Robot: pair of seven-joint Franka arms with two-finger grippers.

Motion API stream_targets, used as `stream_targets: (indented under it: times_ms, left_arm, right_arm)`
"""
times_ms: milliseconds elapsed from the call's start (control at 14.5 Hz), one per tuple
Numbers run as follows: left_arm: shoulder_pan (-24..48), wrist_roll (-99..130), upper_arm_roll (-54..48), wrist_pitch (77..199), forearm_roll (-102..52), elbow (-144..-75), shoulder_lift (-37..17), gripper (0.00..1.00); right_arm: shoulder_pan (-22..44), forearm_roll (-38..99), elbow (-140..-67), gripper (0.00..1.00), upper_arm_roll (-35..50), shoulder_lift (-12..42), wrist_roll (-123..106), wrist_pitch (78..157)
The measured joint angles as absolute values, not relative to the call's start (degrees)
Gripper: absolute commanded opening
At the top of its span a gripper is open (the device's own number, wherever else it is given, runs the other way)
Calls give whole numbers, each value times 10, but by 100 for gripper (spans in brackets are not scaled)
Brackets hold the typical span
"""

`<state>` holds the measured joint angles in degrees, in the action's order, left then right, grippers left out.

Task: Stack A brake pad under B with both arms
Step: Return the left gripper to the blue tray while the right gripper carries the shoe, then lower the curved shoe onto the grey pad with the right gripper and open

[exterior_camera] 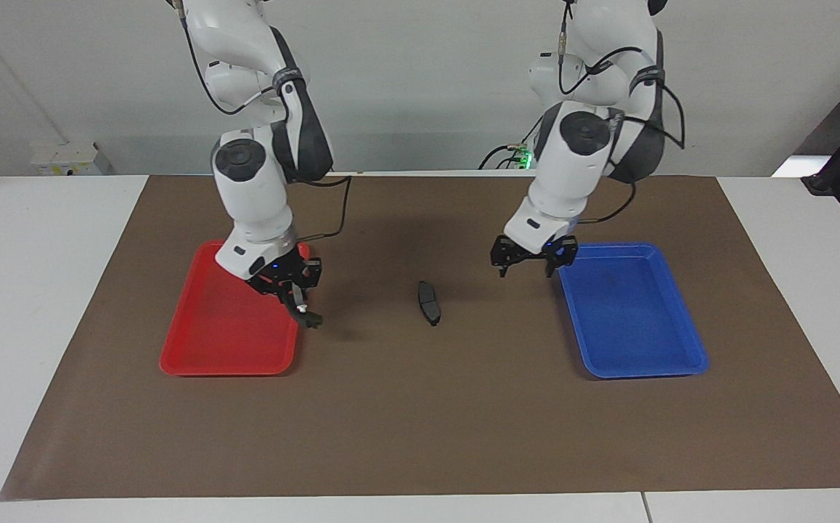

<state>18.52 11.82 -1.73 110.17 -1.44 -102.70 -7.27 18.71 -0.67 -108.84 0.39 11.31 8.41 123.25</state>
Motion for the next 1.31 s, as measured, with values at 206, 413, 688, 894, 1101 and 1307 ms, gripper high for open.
stream_targets:
  times_ms: [206,413,688,894,1101,1307]
  left_arm:
    - [115,15,-15,1049,-15,-1026,-41,97]
    - [66,-47,-14,976,-15,-1007,-5,97]
    - [40,-81,-14,893,-14,-937,7,97]
    - [28,-88,-14,862,-14,-918,7,98]
    - [22,-90,-12,841,-14,-915,11,98]
    - [21,-90,-11,835,-14,-915,16,98]
  right_arm:
    - [267,-7,-1031,0,5,176,150,1232]
    - [311,-7,-962,0,5,244,202,1233]
    - [338,-7,-923,0,4,295,234,1245]
    - [343,-9,-922,0,4,310,234,1256]
    - [343,-18,-922,0,2,316,234,1254]
    - [344,-26,-924,0,2,319,234,1252]
